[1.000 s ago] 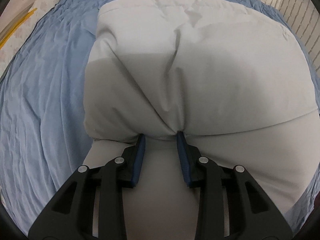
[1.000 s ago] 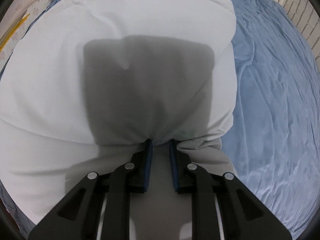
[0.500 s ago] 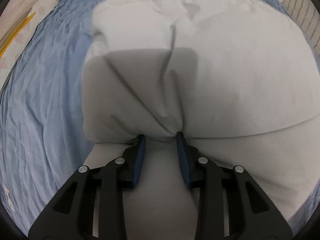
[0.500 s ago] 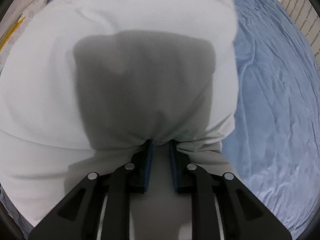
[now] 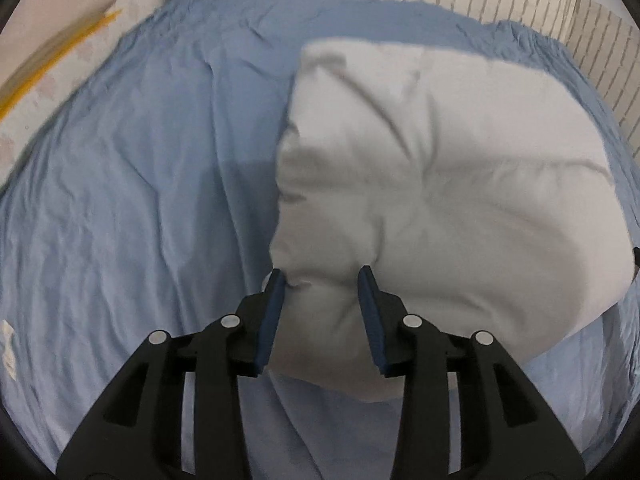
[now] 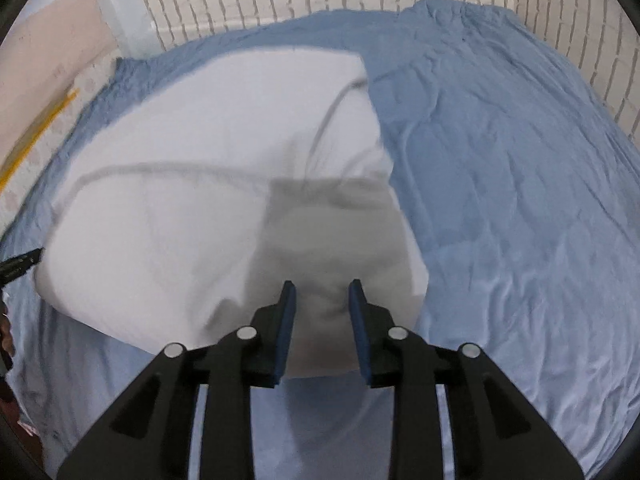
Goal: Fold large clothes
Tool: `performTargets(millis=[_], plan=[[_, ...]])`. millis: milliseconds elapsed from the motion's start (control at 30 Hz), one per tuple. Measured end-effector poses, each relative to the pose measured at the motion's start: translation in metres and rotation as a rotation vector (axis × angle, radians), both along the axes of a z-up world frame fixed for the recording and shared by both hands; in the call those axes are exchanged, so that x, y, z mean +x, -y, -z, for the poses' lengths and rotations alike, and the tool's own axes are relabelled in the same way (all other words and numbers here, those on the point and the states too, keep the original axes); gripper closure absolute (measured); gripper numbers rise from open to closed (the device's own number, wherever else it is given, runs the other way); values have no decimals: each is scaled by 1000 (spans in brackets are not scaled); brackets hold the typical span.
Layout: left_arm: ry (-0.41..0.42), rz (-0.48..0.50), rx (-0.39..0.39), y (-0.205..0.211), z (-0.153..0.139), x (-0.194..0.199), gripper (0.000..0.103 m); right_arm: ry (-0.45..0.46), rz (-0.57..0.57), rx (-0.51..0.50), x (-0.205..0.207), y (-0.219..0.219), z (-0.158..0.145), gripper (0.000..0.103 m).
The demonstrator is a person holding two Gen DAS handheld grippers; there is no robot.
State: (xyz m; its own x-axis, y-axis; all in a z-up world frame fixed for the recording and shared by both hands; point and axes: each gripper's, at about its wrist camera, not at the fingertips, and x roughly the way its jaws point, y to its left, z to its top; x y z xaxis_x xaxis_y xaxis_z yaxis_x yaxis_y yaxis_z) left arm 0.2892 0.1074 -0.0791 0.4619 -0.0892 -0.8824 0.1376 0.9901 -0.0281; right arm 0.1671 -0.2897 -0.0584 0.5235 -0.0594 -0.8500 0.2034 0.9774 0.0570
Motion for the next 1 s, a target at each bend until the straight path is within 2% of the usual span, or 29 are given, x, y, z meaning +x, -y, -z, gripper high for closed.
performTargets(millis=[133, 300, 400, 500, 533, 600, 633, 667, 700, 733, 800, 867, 900, 967, 1000], plan=[[-24, 19, 15, 5, 23, 5, 65, -56, -27, 24, 21, 3, 27, 76], [-35, 15, 21, 15, 42, 8, 64, -83, -62, -13, 38, -5, 48, 77], [-20, 21, 39, 16, 46, 8, 64, -86, -71, -38, 41, -8, 48, 77], [-25, 13, 41, 10, 43, 7, 64, -95, -56, -22, 39, -7, 39, 77], [-22, 10, 48, 9, 38, 5, 64, -86, -51, -11, 36, -5, 32, 77], [0, 4, 57, 12, 27, -5, 65, -17, -55, 38, 22, 2, 13, 70], [25, -1, 57, 8, 20, -12, 59, 24, -56, 68, 13, 7, 4, 65], [41, -8, 58, 5, 15, -19, 52, 48, -55, 71, 6, 9, -2, 49], [57, -18, 57, 0, 10, -25, 37, 80, -44, 32, -4, 13, -12, 43], [71, -25, 53, -4, 5, -31, 30, 84, -39, 6, -6, 13, -13, 43], [90, -32, 44, -10, 0, -39, 27, 71, -22, -28, -11, 21, -16, 41], [101, -44, 48, -14, -4, -41, 15, 52, 11, -12, -10, 31, -12, 33], [107, -56, 58, -17, -4, -41, 6, 46, 21, 0, -7, 36, -8, 31], [105, -76, 60, -20, -2, -38, 4, 38, 30, 25, -4, 40, -1, 30], [94, -82, 52, -22, 0, -36, 4, 40, 33, 33, -1, 40, 1, 25]])
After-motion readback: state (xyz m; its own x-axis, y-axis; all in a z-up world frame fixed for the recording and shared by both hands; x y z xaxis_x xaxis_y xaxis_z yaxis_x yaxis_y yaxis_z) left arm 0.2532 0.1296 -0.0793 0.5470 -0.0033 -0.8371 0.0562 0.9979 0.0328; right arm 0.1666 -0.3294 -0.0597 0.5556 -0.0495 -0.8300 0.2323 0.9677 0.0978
